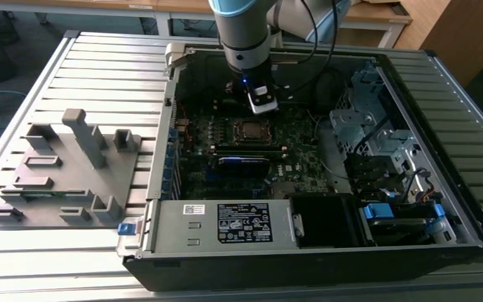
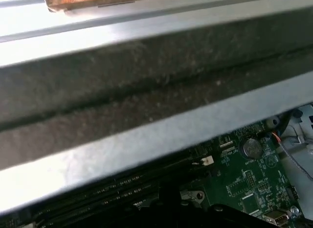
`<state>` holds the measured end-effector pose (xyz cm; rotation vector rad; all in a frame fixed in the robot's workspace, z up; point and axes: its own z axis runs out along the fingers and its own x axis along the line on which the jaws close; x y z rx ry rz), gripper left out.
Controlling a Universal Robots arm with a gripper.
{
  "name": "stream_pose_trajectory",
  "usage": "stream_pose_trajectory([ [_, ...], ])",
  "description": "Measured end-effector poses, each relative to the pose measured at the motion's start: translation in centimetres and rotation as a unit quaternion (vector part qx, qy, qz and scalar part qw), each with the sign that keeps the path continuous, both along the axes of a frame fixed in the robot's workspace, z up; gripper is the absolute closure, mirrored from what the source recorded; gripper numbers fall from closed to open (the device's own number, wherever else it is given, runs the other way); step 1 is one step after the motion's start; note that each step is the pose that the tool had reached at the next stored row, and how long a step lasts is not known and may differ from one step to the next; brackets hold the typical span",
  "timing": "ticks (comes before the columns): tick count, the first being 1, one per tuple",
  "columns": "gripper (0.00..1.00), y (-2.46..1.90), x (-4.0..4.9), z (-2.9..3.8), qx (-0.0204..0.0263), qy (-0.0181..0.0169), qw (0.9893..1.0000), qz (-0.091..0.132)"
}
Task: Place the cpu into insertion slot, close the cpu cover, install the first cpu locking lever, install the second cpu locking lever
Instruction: 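Install the first cpu locking lever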
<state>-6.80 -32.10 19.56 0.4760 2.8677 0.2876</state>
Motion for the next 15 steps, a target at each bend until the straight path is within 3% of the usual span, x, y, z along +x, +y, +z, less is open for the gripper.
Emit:
stream_pose_trajectory([
  [6,0.90,0.00,0.00,-0.14,-0.0011,-0.0004,1.0000,0.000],
  [11,0.90,0.01,0.00,0.55,-0.0009,-0.0005,1.0000,0.000],
  [15,0.90,0.13,-0.02,0.58,-0.0006,-0.0004,1.0000,0.000],
])
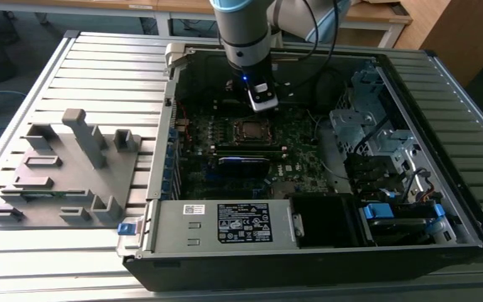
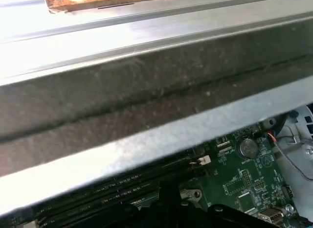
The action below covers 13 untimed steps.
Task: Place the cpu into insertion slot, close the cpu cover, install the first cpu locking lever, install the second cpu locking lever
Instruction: 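Install the first cpu locking lever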
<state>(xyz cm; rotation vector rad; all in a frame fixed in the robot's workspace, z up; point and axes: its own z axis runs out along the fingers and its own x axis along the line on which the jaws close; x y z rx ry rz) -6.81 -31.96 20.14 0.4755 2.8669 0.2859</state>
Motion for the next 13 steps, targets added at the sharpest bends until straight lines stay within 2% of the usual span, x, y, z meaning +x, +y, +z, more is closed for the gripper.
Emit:
stream_pose_trajectory([
  [6,0.90,0.22,-0.08,0.00,0.0027,0.0000,1.0000,0.000],
  [13,0.90,0.29,-0.11,-0.04,0.0029,0.0000,1.0000,0.000],
])
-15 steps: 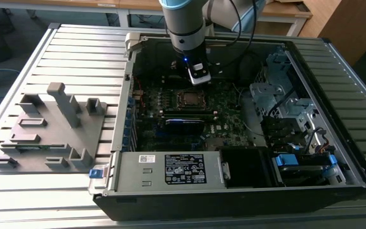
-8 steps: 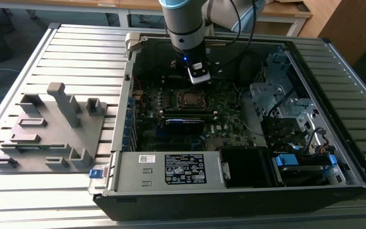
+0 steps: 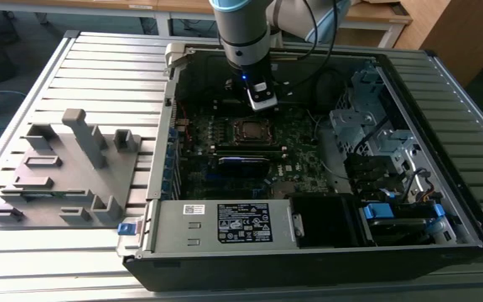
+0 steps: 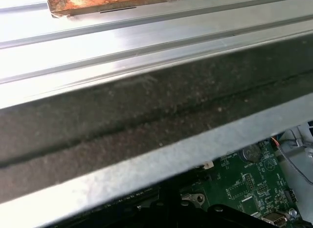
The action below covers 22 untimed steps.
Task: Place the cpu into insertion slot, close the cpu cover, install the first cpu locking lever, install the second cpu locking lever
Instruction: 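Install the first cpu locking lever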
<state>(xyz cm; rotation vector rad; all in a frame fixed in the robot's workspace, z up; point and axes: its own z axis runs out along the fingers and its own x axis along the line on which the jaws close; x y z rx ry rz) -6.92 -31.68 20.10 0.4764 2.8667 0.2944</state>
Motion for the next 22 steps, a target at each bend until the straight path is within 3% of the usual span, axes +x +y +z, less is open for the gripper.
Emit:
stream_pose_trajectory([
  [12,0.90,0.03,-0.03,-0.13,-0.0006,-0.0002,1.0000,0.003],
  [18,0.90,0.03,-0.03,-0.29,-0.0166,-0.0003,0.9999,0.003],
  [22,0.90,0.08,-0.03,-0.48,-0.0194,-0.0002,0.9998,0.003],
])
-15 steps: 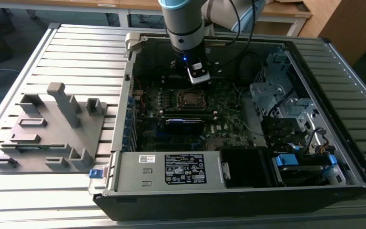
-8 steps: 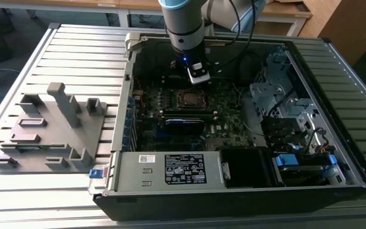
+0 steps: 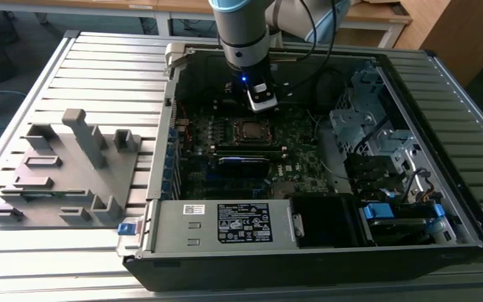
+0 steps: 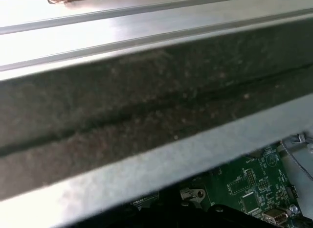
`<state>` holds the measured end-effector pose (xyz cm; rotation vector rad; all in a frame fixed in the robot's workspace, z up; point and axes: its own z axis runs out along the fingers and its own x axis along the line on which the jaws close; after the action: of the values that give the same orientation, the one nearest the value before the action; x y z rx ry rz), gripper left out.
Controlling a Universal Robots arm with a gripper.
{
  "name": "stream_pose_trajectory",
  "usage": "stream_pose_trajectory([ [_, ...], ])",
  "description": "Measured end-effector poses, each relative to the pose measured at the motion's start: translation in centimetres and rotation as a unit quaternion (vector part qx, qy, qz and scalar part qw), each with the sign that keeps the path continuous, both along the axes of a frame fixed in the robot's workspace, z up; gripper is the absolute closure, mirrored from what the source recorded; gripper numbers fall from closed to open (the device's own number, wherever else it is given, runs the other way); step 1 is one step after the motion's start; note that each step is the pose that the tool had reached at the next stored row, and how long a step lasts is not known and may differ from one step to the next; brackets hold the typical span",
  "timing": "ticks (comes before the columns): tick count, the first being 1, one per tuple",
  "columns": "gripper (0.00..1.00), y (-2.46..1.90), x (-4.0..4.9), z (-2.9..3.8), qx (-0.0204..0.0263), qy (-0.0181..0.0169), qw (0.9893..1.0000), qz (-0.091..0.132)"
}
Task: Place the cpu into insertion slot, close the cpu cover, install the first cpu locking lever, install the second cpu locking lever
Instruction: 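Install the first cpu locking lever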
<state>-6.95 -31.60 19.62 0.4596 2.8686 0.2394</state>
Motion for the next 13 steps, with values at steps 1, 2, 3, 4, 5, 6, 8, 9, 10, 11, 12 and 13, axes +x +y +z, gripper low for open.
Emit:
stream_pose_trajectory([
  [1,0.90,0.00,0.00,0.00,0.0000,0.0000,1.0000,0.000],
  [2,0.90,0.00,0.00,0.00,0.0000,0.0000,1.0000,0.000],
  [3,0.90,0.01,0.00,0.00,0.0000,-0.0001,1.0000,0.000],
  [4,0.90,0.03,0.00,-0.01,0.0000,-0.0001,1.0000,0.000],
  [5,0.90,0.09,-0.01,-0.01,0.0000,-0.0001,1.0000,0.000],
  [6,0.90,0.17,0.00,-0.01,0.0000,-0.0001,1.0000,0.000],
  [8,0.90,0.37,0.00,0.00,0.0001,0.0000,1.0000,0.000],
  [9,0.90,0.50,0.00,-0.01,0.0004,-0.0001,1.0000,0.000],
  [10,0.90,0.60,0.00,-0.01,0.0005,-0.0001,1.0000,0.000],
  [11,0.90,0.68,0.00,-0.01,0.0007,-0.0001,1.0000,0.000],
  [12,0.90,0.71,0.00,-0.01,0.0011,-0.0001,1.0000,0.000],
  [13,0.90,0.71,-0.01,0.00,0.0018,-0.0001,1.0000,0.000],
])
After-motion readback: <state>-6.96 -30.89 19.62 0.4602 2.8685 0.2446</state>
